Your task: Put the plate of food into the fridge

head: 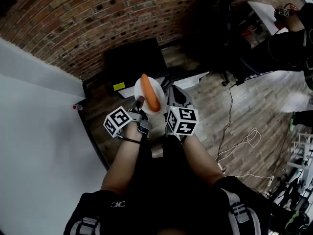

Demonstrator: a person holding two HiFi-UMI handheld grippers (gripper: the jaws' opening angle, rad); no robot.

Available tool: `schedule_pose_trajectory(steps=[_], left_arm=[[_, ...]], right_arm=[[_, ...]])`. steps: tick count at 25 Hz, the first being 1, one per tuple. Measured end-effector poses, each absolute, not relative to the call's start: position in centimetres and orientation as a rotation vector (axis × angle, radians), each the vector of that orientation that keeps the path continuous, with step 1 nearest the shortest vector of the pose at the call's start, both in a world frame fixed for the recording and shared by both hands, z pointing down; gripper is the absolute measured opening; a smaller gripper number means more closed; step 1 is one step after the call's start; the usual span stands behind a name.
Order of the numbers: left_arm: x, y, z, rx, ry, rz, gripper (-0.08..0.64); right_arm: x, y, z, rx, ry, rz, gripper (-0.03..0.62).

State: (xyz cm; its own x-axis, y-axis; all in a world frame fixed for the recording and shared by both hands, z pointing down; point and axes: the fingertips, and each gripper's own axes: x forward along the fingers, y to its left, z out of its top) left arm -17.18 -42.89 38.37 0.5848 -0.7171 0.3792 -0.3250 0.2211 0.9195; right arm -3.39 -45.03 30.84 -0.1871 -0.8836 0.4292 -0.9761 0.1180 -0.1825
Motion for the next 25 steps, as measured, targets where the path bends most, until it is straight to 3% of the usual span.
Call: schedule_pose_trajectory(steps=[14, 25], left_arm=[[-10.0, -41.0, 50.6, 1.412, -0.791, -0.254, 0.032], [-9.2, -42.8, 72.1, 1.368, -0.894, -0.333, 0.032]], right_arm=[[2.6, -41.7, 43.5, 1.834, -2.045, 0.686, 0.012], [5.3, -45.3, 63.7, 1.74, -2.186, 0.669, 0.012]])
